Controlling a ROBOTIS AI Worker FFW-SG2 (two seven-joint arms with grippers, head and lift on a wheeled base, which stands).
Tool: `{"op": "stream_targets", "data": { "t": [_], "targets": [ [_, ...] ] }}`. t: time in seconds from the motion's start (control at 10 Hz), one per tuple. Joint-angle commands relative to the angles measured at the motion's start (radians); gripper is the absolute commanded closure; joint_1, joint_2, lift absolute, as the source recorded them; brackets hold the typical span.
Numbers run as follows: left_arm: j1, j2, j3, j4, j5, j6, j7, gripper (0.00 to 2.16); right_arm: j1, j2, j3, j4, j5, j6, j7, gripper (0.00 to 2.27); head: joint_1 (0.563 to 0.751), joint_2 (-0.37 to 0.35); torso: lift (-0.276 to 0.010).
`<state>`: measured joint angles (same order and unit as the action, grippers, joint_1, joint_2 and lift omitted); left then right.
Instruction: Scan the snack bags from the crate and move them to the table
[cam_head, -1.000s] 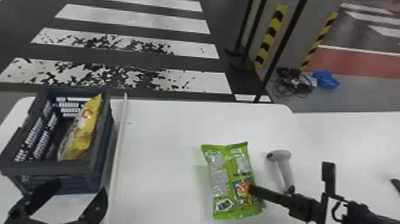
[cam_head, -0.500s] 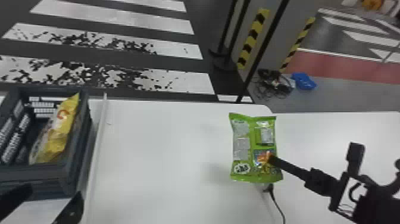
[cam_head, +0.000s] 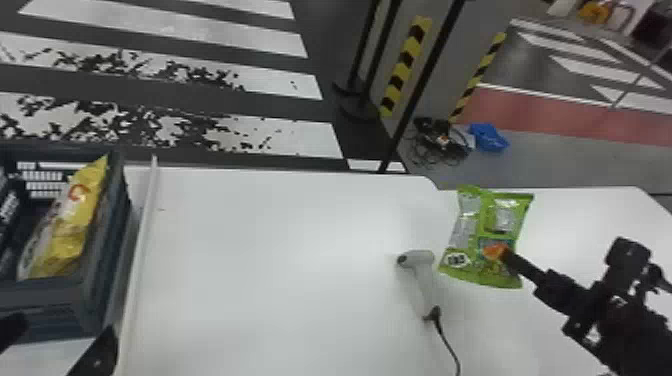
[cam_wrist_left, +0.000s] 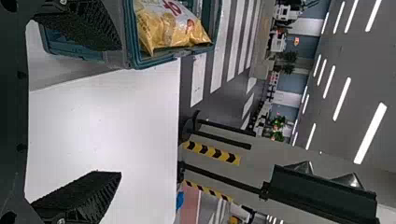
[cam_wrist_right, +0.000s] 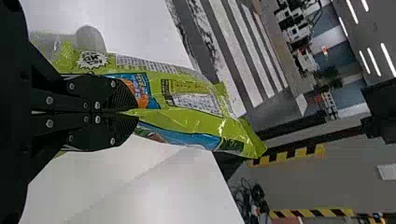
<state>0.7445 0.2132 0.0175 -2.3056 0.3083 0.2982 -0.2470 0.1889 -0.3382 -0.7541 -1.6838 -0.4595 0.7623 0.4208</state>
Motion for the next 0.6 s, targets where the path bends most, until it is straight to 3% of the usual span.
{"op": "stream_targets", "data": {
  "t": [0.0,0.3,0.5],
  "targets": [
    [-0.001,0.000,-0.001,0.006,0.000,-0.004,0.000,0.03,0.000,-0.013,0.016,0.029,0.038,-0.085,-0.093,2.24,0.695,-0.350,-0.095],
    [-0.001,0.003,-0.001,0.008,0.003,-0.010,-0.002,0.03,-0.012,-0.024,0.064,0.101,0.051,-0.235,-0.372,2.24,0.695,-0.350,-0.095],
    [-0.001,0.005,-0.001,0.006,0.005,-0.017,-0.003,0.03,-0.065,-0.050,0.124,0.216,0.102,-0.251,-0.419,2.24,0.695,-0.350,-0.095]
  ]
}}
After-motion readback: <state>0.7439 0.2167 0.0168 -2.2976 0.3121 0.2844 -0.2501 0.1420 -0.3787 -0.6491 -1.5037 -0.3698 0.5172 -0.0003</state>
